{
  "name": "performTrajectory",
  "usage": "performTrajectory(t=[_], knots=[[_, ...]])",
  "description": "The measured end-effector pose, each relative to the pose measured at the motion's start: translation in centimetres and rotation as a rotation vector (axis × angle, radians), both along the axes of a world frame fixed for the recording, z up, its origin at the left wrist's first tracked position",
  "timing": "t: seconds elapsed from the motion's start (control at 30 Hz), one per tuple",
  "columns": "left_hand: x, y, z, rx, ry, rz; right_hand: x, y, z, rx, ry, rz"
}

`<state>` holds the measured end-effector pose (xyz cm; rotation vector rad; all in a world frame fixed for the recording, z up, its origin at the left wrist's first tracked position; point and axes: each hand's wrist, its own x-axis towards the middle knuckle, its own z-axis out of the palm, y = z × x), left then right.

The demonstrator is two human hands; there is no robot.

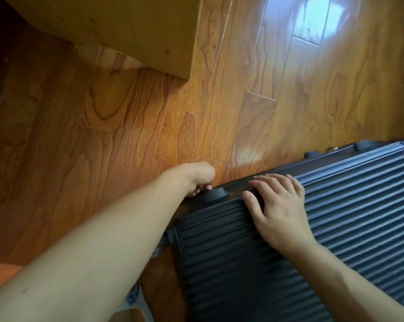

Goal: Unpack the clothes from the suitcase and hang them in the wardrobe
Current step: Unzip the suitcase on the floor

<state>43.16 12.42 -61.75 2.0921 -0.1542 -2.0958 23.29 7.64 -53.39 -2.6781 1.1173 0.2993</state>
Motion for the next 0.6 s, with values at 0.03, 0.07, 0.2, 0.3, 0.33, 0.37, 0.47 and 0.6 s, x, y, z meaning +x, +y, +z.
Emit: performTrajectory(t=[0.03,0.07,0.2,0.3,0.33,0.37,0.47,0.6], knots=[[-0.7,-0.6,0.3,-0.032,-0.057,0.007,0.0,-0.3,0.1,0.050,-0.033,-0.005],[-1.4,-0.7,0.1,-0.054,-0.099,0.013,-0.1,-0.6,0.3,0.107,-0.061,-0.012],[-2.9,2.0,2.3,-0.047,-0.421,0.048,-2.8,-1.3,2.7,0.245,-0.271,-0.311],[-5.5,6.5,9.1,-0.311,-0.746,0.118,-10.5,0.6,5.4,0.091,-0.280,-0.820],[-6.6,8.3,11.6,-0.375,-0.821,0.158,-13.9,1.7,6.5,0.065,-0.236,-0.971],[-8.0,10.0,13.9,-0.407,-0.857,0.205,-17.8,2.7,7.4,0.048,-0.188,-1.119],[-14.2,15.1,17.6,-0.199,-0.807,0.353,-28.7,4.8,9.4,0.082,-0.092,-1.554],[-22.7,22.8,14.8,0.248,-0.461,0.538,-35.7,6.4,7.7,0.699,-0.527,-2.119]])
